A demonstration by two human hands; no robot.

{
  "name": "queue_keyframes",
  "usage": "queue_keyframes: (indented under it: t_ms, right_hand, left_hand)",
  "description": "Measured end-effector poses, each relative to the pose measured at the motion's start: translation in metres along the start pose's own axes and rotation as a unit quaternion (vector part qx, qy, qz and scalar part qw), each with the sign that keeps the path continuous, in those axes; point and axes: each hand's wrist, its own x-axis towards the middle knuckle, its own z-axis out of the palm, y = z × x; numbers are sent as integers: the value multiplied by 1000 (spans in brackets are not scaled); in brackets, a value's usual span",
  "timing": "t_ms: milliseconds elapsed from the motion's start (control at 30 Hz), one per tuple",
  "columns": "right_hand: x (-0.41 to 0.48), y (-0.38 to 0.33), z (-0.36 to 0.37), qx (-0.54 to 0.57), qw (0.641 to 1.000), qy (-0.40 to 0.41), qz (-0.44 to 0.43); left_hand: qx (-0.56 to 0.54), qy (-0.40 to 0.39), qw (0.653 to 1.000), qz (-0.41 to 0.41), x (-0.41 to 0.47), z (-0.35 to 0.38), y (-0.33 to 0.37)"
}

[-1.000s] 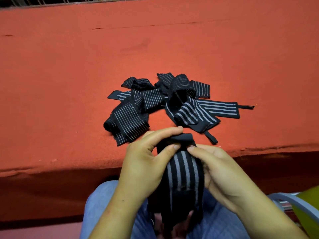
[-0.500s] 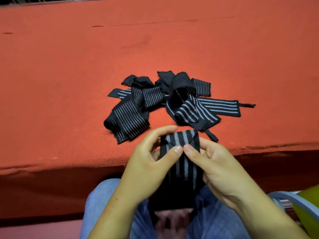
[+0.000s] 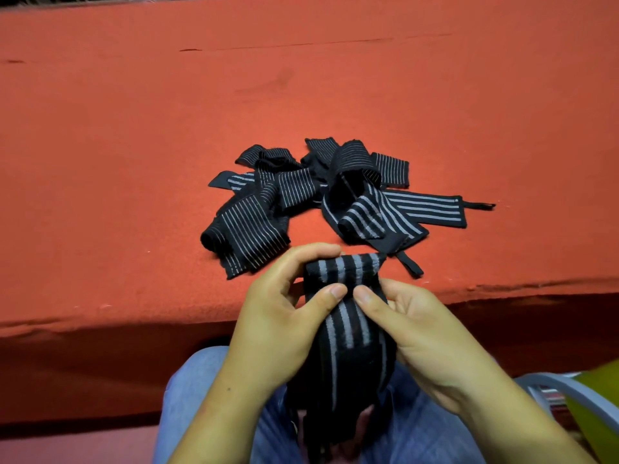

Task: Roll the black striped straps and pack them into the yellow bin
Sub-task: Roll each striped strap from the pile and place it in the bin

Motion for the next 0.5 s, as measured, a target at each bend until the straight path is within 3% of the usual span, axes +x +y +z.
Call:
queue_keyframes:
  t_ms: [333,400,500]
  right_hand:
    - [1,-5,0,55,998,3,-8]
    - [2,-4,0,52,999,4,-16]
    - [2,-3,0,38,999,6,-38]
  left_hand:
    - [70,-36,996,45,-1,-3,-9]
    - [50,-64,997,14,-4,-4,-10]
    - [-64,-83,990,-99,-7,1,-5]
